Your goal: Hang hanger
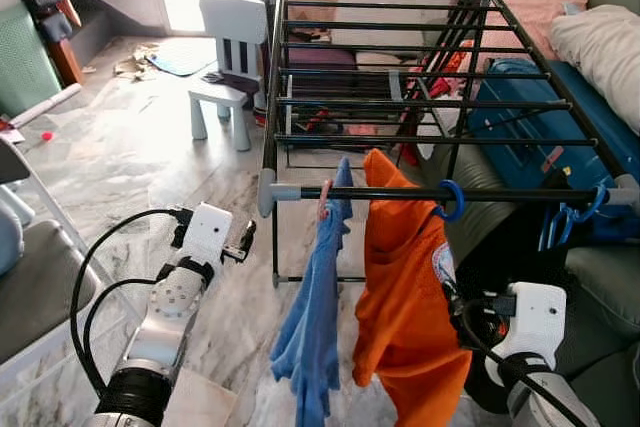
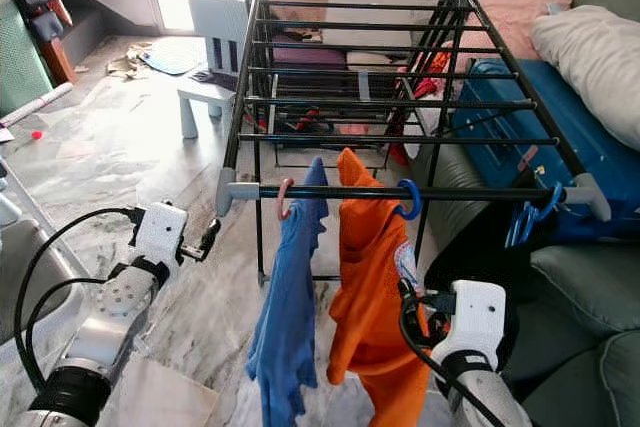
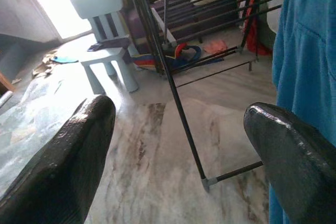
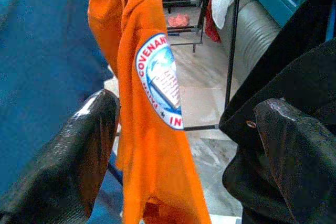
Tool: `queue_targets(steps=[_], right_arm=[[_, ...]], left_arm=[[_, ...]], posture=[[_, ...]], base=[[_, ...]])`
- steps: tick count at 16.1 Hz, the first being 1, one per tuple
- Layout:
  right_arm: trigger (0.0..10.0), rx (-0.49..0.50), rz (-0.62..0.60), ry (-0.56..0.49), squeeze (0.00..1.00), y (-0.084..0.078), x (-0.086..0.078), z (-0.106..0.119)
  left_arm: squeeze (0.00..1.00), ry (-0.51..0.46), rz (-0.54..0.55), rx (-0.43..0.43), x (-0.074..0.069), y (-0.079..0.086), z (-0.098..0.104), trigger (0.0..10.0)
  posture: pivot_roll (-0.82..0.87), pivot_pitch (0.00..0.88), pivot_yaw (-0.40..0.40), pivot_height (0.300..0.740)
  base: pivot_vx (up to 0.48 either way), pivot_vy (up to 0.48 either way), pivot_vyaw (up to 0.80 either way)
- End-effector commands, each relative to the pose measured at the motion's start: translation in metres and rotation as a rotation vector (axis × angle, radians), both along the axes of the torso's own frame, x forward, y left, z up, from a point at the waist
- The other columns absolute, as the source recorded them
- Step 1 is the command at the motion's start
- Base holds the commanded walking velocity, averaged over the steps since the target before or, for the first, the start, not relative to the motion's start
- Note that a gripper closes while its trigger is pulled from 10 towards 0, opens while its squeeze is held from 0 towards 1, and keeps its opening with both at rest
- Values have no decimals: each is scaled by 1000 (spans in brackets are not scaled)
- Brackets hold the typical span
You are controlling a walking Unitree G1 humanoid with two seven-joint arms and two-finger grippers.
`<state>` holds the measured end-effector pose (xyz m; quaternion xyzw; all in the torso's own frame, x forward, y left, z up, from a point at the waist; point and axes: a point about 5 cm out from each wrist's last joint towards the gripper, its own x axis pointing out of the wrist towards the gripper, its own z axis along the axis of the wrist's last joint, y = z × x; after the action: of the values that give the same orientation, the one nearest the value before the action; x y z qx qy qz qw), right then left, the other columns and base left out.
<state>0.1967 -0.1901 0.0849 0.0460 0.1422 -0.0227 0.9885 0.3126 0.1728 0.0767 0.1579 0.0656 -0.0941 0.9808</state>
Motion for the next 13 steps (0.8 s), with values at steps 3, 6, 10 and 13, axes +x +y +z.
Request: queue_targets(steps=[3,6,10,13], right_arm=[[10000,-3,-5,-16,1000,-3,3,2],[10000,-2,-2,-14,1000,-2,4,1],[10000,5,-7,-11,1000,-1,5,-2],[10000,7,-10,-12,1000,-1,5,-2]], left_arm=[[0,0,-7,12,2,-1,3,10000],[0,2,-9,10,3,-3,3,10000],[0,5,-15,18,3,-4,2,10000],[0,2,-18,21,4,-5,3,10000]], posture=[[10,0,-46,740],[11,0,-45,740],[11,0,-43,740],[13,0,-41,740]], base=[[-313,0,0],[-358,0,0],[-351,0,0],[-354,0,0]])
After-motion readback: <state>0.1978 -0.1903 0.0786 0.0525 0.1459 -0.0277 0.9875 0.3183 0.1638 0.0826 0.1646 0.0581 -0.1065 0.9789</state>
